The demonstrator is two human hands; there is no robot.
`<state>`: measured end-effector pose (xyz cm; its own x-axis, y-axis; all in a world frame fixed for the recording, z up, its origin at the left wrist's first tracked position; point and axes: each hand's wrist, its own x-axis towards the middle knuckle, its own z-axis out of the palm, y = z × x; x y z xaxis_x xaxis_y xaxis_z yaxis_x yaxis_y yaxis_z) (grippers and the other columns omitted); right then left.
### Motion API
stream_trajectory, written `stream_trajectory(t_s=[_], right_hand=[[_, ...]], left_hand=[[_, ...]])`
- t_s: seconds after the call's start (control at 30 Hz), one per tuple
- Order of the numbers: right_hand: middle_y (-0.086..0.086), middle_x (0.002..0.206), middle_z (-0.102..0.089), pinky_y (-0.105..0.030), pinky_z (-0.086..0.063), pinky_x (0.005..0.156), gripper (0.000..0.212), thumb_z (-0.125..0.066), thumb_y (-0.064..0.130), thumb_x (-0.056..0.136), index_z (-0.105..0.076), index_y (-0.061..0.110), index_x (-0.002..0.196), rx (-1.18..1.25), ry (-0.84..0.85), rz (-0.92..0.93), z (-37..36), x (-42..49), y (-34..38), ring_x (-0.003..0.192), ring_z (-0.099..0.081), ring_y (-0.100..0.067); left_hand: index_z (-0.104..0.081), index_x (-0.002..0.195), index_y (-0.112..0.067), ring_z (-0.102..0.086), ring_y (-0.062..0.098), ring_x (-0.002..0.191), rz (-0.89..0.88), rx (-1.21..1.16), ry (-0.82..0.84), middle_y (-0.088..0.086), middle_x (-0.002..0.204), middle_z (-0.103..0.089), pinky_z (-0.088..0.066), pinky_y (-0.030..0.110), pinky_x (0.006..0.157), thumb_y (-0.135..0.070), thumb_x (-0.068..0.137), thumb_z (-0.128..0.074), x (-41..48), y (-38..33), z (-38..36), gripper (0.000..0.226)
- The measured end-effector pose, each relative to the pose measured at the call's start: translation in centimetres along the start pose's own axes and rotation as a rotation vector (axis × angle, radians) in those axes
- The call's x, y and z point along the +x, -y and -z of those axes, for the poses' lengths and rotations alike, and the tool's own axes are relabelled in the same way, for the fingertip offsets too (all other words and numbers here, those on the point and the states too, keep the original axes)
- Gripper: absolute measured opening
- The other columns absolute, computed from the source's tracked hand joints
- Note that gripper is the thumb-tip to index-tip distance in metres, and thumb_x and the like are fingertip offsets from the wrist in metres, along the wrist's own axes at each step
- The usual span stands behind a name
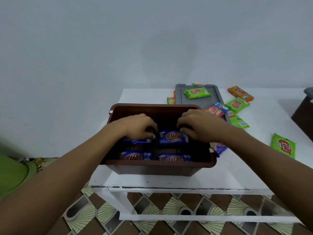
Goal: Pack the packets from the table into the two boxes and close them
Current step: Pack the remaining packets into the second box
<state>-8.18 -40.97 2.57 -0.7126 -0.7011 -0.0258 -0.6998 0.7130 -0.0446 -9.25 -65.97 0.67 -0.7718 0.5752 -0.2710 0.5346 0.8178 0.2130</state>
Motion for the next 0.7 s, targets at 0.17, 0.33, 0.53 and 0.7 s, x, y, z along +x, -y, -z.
stream_trajectory(t_s=[0.17,0.33,0.53,0.7], right_hand=[[-0.001,0.117,-0.06,-0.027,-0.04,0.091,0.023,-0.053,0.009,0.093,-0.065,0.013,0.112,0.264,-0.318,-0.081,-0.7,-4.6,-4.8,0.109,-0.052,-0.015],[-0.009,0.129,-0.059,-0.039,-0.042,0.099,0.035,-0.057,0.007,0.092,-0.06,0.017,0.125,0.209,-0.187,-0.422,-3.3,-12.4,-12.1,0.118,-0.051,-0.028],[-0.004,0.148,-0.034,-0.045,-0.038,0.102,0.08,-0.071,0.049,0.077,-0.033,0.033,0.146,0.128,0.157,-0.755,-6.3,-20.3,-17.0,0.132,-0.034,-0.032],[-0.003,0.144,-0.041,-0.049,-0.04,0.102,0.134,-0.059,0.092,0.034,-0.024,0.032,0.149,0.272,0.093,-0.808,-9.7,-24.0,-19.8,0.126,-0.043,-0.032]], left_hand=[[-0.064,0.118,-0.026,-0.059,0.007,0.086,-0.069,-0.064,-0.214,-0.007,0.103,-0.066,-0.052,0.034,0.078,-0.037,0.092,-0.061,2.0,-3.6,2.6,0.028],[-0.064,0.113,-0.026,-0.055,0.014,0.1,-0.127,-0.02,-0.41,-0.006,0.109,-0.063,-0.048,0.039,0.085,-0.038,0.093,-0.059,6.1,-9.7,3.7,0.024],[-0.063,0.113,-0.026,-0.054,0.014,0.1,-0.178,0.094,-0.353,-0.006,0.11,-0.06,-0.05,0.038,0.083,-0.04,0.093,-0.055,10.7,-16.9,3.6,0.026],[-0.059,0.117,-0.016,-0.057,0.022,0.099,-0.036,0.248,-0.008,0.003,0.115,-0.06,-0.049,0.035,0.078,-0.049,0.093,-0.053,15.1,-22.3,0.9,0.041]])
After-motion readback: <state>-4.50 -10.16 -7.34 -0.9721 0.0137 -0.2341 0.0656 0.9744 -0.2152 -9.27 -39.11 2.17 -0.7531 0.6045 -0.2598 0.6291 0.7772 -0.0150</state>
